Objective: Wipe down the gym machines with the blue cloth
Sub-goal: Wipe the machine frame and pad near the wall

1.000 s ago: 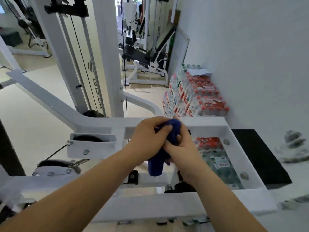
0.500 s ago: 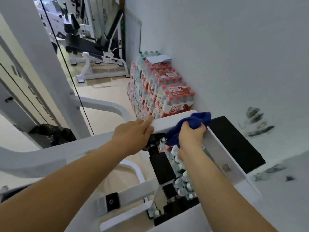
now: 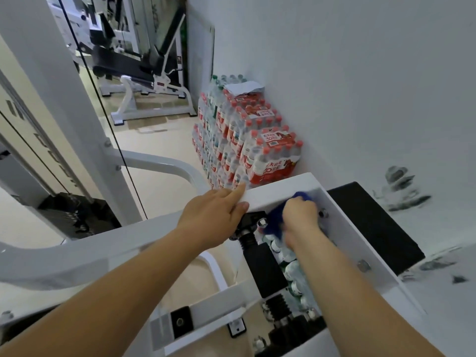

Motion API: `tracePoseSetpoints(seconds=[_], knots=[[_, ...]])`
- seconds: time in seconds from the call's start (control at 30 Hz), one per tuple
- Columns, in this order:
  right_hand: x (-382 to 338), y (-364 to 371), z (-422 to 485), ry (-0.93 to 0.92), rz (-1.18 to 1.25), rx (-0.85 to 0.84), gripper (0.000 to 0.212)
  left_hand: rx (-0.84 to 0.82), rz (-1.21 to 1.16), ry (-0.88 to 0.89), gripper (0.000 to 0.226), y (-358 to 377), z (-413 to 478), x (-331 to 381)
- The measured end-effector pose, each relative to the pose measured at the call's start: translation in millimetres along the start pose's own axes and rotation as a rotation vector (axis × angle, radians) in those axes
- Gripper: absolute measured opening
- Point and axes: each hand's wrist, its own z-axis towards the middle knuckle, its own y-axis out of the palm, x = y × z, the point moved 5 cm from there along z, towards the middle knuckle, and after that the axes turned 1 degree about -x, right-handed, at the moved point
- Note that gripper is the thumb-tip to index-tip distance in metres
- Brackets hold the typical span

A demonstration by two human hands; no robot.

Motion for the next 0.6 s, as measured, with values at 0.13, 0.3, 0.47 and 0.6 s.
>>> tracePoseSetpoints(seconds=[0.13, 0.3, 0.47, 0.6], knots=[[17.5, 11.4, -17.4, -0.073, -0.102, -0.081, 0.026, 0.007, -0.004, -0.003, 0.058, -1.6, -0.7, 0.2], [-1.3, -16.6, 8.4, 0.017, 0.039, 0.127, 0.031, -0.037, -0.086, 0.03, 0.059, -8.5, -6.2, -0.4], [12.1, 18.2, -26.1, -0.154, -0.121, -0.025, 0.032, -0.054, -0.107, -0.028, 0.046, -30.2, -30.2, -24.3], [6.6, 38.5, -49.6, -0.565, -0.465, -0.044, 0.067, -0.108, -0.05, -0.176, 0.05, -39.0, -60.2, -65.1]])
